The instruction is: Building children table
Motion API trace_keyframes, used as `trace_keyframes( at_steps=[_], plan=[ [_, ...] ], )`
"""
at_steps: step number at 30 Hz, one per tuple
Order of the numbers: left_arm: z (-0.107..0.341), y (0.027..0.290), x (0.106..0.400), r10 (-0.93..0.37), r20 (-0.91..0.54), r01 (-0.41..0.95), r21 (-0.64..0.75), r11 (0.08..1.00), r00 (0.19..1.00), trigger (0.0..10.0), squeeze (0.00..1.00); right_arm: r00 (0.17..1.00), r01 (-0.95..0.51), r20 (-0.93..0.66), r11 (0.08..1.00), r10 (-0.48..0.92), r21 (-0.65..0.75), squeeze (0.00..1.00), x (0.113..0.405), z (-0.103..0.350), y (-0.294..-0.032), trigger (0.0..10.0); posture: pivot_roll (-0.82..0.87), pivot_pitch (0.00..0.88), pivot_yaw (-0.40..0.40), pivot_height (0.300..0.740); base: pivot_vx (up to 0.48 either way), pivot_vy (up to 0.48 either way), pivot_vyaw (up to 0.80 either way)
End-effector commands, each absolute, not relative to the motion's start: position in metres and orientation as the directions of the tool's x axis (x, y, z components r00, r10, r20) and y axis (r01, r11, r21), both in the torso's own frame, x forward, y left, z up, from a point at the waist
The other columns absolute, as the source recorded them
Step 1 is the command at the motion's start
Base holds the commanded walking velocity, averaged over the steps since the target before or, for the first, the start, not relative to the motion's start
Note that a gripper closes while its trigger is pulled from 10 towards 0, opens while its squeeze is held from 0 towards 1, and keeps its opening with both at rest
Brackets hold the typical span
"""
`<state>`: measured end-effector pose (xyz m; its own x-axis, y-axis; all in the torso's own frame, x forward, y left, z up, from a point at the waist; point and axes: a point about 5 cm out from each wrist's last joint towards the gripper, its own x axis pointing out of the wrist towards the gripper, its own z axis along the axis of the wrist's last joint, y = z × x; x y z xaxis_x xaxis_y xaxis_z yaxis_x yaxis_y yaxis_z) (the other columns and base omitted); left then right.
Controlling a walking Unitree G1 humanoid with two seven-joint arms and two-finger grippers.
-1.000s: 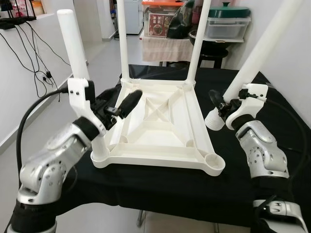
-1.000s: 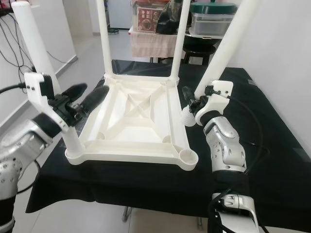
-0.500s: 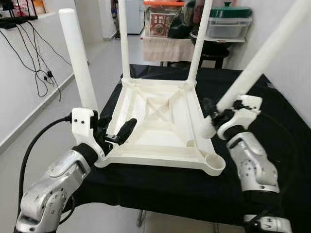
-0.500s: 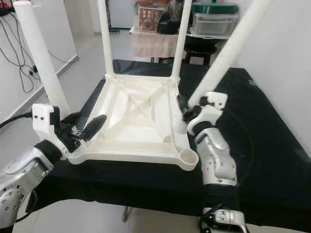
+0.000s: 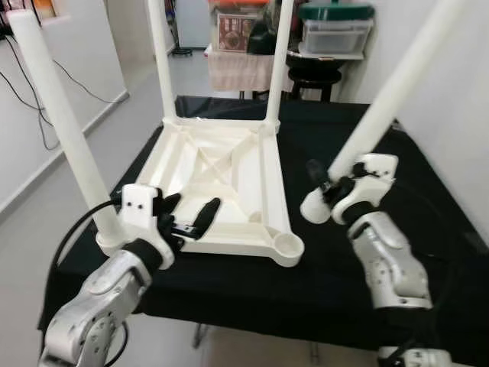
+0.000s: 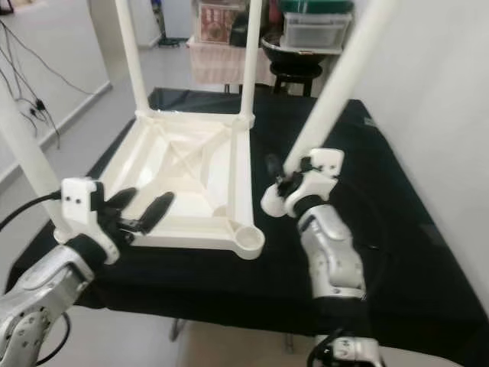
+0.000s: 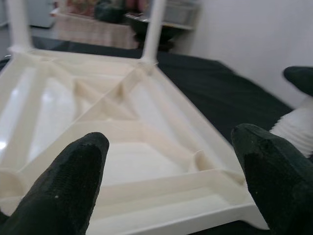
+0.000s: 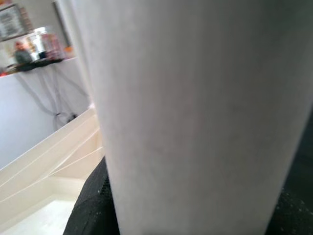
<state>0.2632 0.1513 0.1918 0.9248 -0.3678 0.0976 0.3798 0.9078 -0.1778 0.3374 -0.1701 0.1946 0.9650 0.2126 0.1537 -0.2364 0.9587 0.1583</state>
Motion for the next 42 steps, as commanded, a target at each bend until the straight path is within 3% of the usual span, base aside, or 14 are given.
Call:
trace_keyframes(
  at_steps=[1, 9, 14, 19, 32, 34, 42],
  plan=[
    [0.190, 0.154, 0.263, -0.347, 0.092, 0.358, -0.151, 0.922, 0.933, 10.0, 0.00, 0.957, -0.244, 0.194, 0.960, 0.215, 0.137, 0.00, 0.335, 0.202, -0.168, 10.0, 0.01, 0.000, -0.034, 0.740, 0.000, 0.000, 0.00],
    [0.177, 0.172, 0.263, -0.227, 0.032, 0.228, -0.046, 0.973, 0.973, 10.0, 0.00, 0.954, -0.260, 0.190, 0.956, 0.232, 0.137, 0.00, 0.336, 0.199, -0.165, 10.0, 0.02, 0.000, -0.037, 0.740, 0.000, 0.000, 0.00],
    [0.172, 0.173, 0.261, -0.220, 0.019, 0.220, 0.000, 0.975, 0.975, 10.0, 0.00, 0.951, -0.278, 0.189, 0.946, 0.246, 0.165, 0.00, 0.336, 0.199, -0.162, 10.0, 0.03, 0.000, -0.038, 0.740, 0.000, 0.000, 0.00],
    [0.169, 0.164, 0.258, -0.306, 0.019, 0.306, -0.007, 0.952, 0.952, 10.0, 0.00, 0.939, -0.320, 0.193, 0.926, 0.284, 0.198, 0.00, 0.336, 0.199, -0.156, 10.0, 0.04, 0.000, -0.040, 0.740, 0.000, 0.000, -0.80],
    [0.168, 0.147, 0.251, -0.413, 0.063, 0.416, -0.068, 0.907, 0.909, 10.0, 0.00, 0.916, -0.379, 0.214, 0.905, 0.338, 0.194, 0.00, 0.334, 0.202, -0.148, 10.0, 0.04, 0.000, -0.034, 0.740, 0.175, 0.000, -0.10],
    [0.164, 0.145, 0.248, -0.436, 0.034, 0.437, -0.019, 0.899, 0.899, 10.0, 0.00, 0.903, -0.412, 0.216, 0.891, 0.371, 0.190, 0.00, 0.332, 0.201, -0.143, 10.0, 0.04, 0.000, -0.033, 0.740, 0.000, -0.439, 0.00],
    [0.160, 0.145, 0.245, -0.416, 0.032, 0.417, -0.064, 0.907, 0.909, 10.0, 0.00, 0.836, -0.536, 0.227, 0.832, 0.499, 0.144, 0.00, 0.320, 0.199, -0.129, 10.0, 0.04, 0.000, -0.032, 0.740, 0.000, -0.360, 0.00]
  ],
)
